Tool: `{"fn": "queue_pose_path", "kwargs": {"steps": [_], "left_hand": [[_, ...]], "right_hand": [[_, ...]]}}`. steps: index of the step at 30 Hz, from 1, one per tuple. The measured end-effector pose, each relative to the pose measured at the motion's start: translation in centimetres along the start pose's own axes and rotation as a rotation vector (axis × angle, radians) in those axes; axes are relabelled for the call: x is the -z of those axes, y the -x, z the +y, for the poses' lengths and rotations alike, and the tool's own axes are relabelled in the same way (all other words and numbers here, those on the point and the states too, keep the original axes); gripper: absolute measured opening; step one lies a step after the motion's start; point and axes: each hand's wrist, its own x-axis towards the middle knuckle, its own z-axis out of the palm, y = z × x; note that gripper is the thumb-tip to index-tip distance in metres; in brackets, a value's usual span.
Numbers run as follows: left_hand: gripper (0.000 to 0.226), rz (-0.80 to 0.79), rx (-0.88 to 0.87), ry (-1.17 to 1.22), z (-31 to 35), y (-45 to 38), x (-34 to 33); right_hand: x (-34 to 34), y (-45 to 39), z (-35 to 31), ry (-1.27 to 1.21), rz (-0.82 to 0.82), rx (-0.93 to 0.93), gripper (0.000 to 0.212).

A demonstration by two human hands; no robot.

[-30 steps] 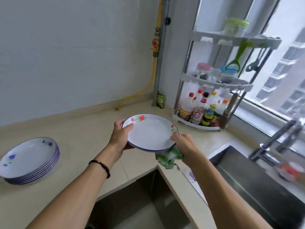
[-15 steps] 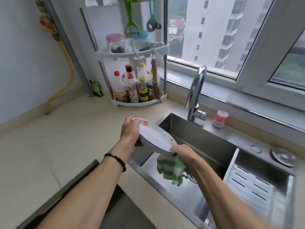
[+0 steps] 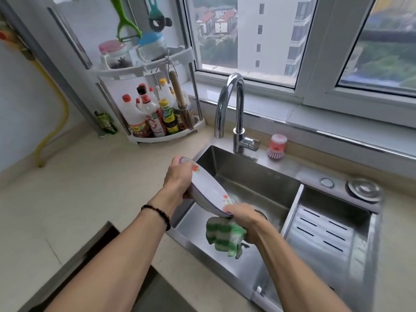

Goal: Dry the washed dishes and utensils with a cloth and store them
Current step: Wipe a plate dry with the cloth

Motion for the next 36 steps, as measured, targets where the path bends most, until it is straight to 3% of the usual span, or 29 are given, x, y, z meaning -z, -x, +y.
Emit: {"fn": "queue_pose_path", "kwargs": {"steps": [4,6,8,10,11,14,16,17,21,23,27,31,36], "left_hand": [[0.037,-0.002,-0.038,-0.046,-0.2,0.3,0.1],[0.036,-0.018,-0.064,-0.016,-0.2,0.5,0.7],[0.036,-0.029,-0.1,0.033,-0.5,0.7,1.5],[0.036,-0.032,-0.147,0.062,-0.8,0.9,2.5],[0.036,-0.034,-0.166,0.059,-1.0,0.9,3.0],[0.038,-0.051,-0.197,0.006,-1.4,0.8,3.9],[0.04,-0.069,-0.252,-0.057,-1.3,1.1,4.1],[0.042,-0.088,-0.29,-0.093,-1.3,1.3,4.2],[0.034,-0.173,-0.346,-0.087,-1.1,2.0,4.7],[0.03,-0.182,-0.308,0.001,-0.9,2.3,4.9],[0.029,-0.206,-0.246,0.15,-0.6,2.6,5.3],[0.029,-0.246,-0.188,0.275,-0.8,3.4,5.9],[0.03,-0.267,-0.177,0.309,-0.6,3.6,6.2]], "right_hand": [[-0.4,0.0,0.5,0.021,-0.004,0.014,0.016],[-0.9,-0.5,0.8,0.084,0.035,0.058,0.031],[-0.8,-0.8,0.8,0.194,0.177,0.156,0.051],[0.0,-0.9,-0.1,0.265,0.379,0.288,0.047],[0.3,-0.8,-0.5,0.242,0.431,0.362,0.041],[-0.2,0.0,-3.0,0.217,0.463,0.557,0.061],[-2.2,0.4,-4.5,0.183,0.463,0.692,0.036],[-3.3,0.4,-4.9,0.135,0.447,0.727,0.029],[-6.4,0.3,-5.7,-0.087,0.302,0.645,0.046],[-7.7,1.4,-5.9,0.028,0.195,0.65,0.051],[-9.1,2.9,-4.8,0.351,-0.123,0.894,0.059],[-7.2,1.5,-5.3,0.597,0.011,0.843,0.057],[-8.4,3.7,-4.0,0.776,-0.131,0.97,0.067]]}}
